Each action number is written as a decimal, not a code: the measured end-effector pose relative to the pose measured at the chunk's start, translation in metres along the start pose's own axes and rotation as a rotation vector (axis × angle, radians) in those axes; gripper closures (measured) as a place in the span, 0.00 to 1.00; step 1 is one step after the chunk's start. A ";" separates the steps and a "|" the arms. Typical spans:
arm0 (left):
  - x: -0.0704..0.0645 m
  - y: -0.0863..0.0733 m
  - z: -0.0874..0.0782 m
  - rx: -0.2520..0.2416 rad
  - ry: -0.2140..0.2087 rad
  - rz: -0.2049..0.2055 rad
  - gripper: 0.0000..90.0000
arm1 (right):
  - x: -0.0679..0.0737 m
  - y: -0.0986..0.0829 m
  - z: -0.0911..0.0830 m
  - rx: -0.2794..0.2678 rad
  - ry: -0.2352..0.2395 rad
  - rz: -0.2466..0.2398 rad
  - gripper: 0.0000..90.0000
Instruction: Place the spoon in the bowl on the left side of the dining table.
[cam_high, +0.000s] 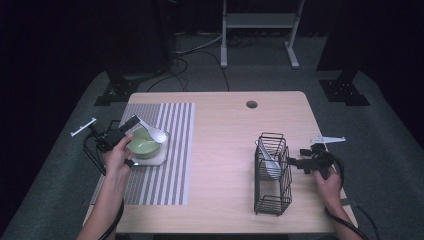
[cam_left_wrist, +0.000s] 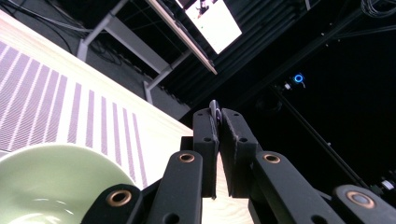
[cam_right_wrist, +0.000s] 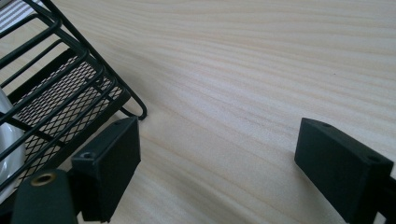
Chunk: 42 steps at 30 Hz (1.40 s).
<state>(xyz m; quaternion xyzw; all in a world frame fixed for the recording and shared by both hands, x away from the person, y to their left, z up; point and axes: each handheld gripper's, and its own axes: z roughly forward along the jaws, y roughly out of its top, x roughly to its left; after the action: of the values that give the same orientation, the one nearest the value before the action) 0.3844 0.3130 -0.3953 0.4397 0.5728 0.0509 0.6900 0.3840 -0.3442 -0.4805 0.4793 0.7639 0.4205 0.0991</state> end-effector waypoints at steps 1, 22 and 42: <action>0.001 0.001 -0.001 0.001 0.002 0.003 0.94 | 0.000 0.000 0.000 0.000 0.000 0.000 0.15; 0.017 0.014 -0.014 -0.046 0.059 -0.015 0.94 | 0.000 0.000 0.001 0.005 -0.001 -0.004 0.15; 0.042 0.015 -0.024 -0.065 0.136 -0.040 0.94 | 0.001 0.000 0.001 0.008 0.001 -0.004 0.15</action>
<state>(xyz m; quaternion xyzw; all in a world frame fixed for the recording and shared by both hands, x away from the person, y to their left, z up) 0.3848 0.3593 -0.4156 0.4010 0.6251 0.0853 0.6643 0.3844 -0.3425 -0.4810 0.4781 0.7665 0.4176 0.0978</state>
